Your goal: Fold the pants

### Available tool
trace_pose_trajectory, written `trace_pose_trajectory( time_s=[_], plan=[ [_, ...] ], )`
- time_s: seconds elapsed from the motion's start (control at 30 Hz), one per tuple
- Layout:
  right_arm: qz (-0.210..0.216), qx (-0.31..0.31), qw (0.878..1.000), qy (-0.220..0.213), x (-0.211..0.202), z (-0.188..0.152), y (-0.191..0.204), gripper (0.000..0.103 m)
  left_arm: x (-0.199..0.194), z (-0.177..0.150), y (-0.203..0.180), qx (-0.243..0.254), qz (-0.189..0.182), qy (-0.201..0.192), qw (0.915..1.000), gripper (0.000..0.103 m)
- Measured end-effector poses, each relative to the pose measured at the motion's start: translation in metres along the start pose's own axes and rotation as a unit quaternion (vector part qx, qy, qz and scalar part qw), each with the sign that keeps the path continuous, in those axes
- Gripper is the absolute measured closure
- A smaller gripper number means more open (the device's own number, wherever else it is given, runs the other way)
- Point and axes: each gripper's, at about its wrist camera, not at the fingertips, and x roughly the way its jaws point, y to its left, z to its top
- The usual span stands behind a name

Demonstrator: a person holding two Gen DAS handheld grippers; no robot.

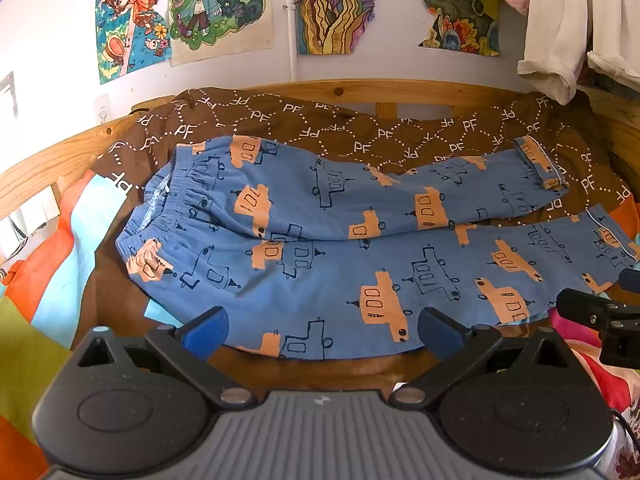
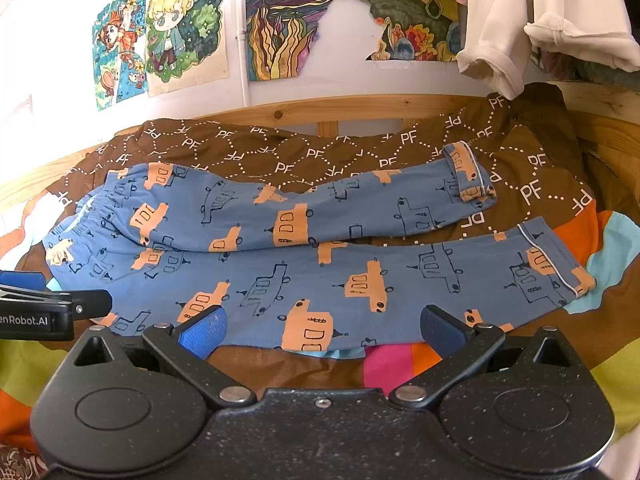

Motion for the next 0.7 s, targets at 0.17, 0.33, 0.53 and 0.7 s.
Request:
trace_pose_trajectory(
  time_s=[0.17, 0.33, 0.53, 0.7],
  plan=[
    [0.0, 0.001, 1.0, 0.0, 0.0003, -0.0002, 0.0004, 0.001, 0.0003, -0.0005, 0.0012, 0.0, 0.0, 0.0, 1.0, 0.0],
    [0.0, 0.001, 1.0, 0.0, 0.0002, 0.0, 0.0003, 0.001, 0.0003, -0.0002, 0.0006, 0.0, 0.001, 0.0, 1.0, 0.0],
    [0.0, 0.001, 1.0, 0.001, 0.0, 0.0002, 0.0002, 0.001, 0.0007, -0.0004, 0.0012, 0.001, 0.0, 0.001, 1.0, 0.0],
    [0.0, 0.001, 1.0, 0.001, -0.0003, 0.0005, -0.0001, 0.001, 0.0008, -0.0004, 0.0015, 0.001, 0.0, 0.001, 1.0, 0.0]
  ],
)
